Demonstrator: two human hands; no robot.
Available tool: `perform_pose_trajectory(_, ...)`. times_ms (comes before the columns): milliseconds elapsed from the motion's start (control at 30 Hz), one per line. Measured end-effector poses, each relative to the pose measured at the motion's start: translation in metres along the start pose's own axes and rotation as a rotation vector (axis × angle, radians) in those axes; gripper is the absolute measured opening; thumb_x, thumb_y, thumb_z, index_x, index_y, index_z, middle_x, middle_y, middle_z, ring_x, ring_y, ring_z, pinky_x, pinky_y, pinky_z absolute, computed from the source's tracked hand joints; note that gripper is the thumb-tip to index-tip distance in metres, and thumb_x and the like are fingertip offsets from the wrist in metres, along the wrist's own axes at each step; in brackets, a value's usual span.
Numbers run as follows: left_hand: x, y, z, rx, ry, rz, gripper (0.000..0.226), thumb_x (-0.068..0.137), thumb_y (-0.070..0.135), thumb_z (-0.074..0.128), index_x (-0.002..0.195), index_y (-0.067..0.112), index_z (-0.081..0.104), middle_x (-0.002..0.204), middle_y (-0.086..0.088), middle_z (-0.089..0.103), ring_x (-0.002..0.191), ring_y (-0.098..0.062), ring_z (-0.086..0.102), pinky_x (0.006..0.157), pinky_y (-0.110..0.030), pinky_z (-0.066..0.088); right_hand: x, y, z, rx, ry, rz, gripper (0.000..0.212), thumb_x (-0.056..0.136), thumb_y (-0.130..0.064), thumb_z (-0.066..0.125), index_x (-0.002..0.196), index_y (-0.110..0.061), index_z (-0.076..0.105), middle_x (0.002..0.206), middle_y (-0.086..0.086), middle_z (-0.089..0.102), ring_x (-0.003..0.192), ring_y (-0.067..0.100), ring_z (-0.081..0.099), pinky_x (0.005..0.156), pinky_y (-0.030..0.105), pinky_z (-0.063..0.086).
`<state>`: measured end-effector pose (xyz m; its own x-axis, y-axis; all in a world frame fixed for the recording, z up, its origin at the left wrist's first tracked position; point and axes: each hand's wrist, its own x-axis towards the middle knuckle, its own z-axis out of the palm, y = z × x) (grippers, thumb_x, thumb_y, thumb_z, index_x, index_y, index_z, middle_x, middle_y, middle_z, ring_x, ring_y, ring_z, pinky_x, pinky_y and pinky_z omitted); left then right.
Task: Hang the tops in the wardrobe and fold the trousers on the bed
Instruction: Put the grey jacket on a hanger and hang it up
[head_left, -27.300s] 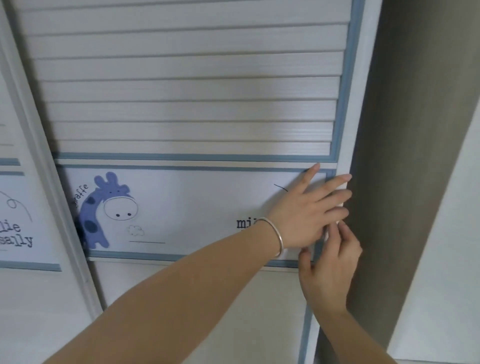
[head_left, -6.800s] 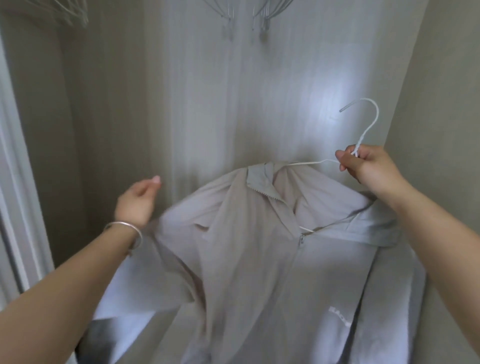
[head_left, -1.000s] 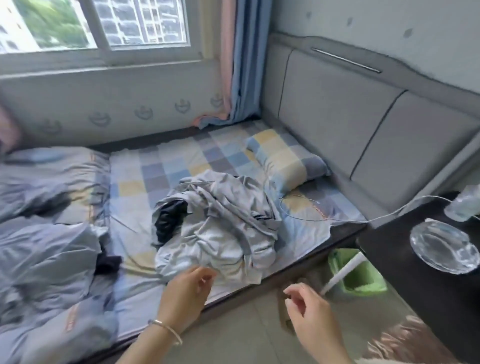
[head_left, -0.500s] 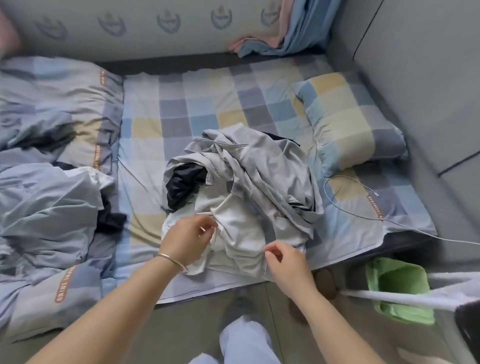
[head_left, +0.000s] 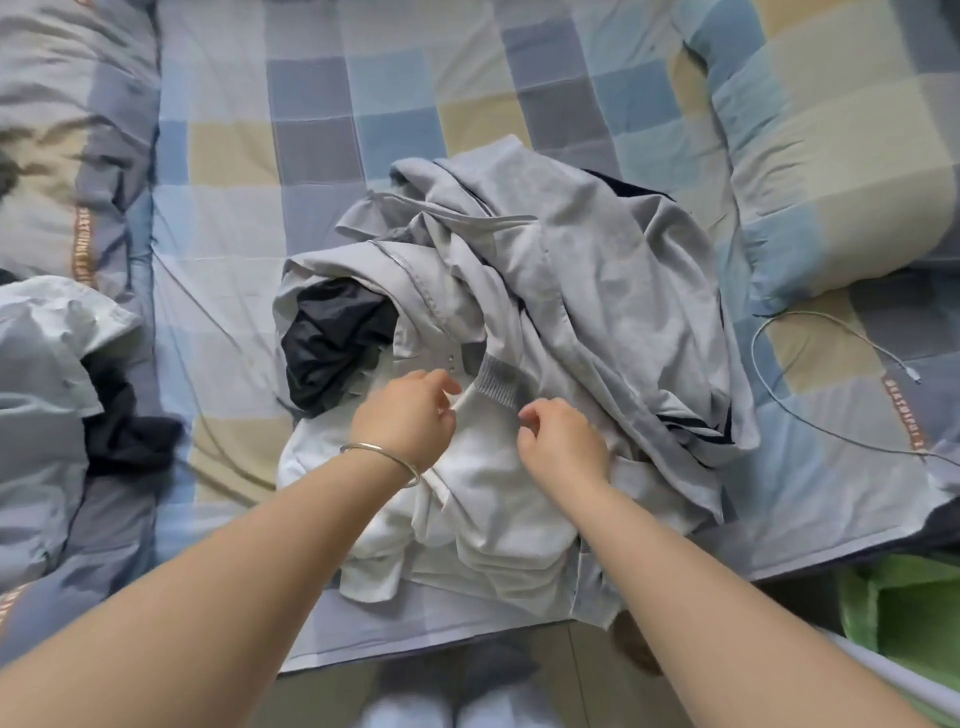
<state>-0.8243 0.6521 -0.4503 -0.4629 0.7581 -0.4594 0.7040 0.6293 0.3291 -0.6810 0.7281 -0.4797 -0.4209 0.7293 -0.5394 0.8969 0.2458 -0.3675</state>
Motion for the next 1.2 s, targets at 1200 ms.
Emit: perform_pose_trajectory(1200, -0.156, 0.118, -0.466, -0.535, 0.727, 0.289, 0.019, 0.091, 0.014, 0.046, 0.093, 0.011, 0.065, 0.098, -0.010, 0.063, 0.090, -0.025, 0.049, 0.073, -0.024, 0.030, -0.182, -0.129, -0.389, 0.258, 0.724, -0.038, 0.031, 0.085, -0.006, 0.046, 0.113, -0.016, 0.053, 0.107, 0.014, 0.060, 0.082, 0.029, 0.051, 0.066, 0.028, 0.038)
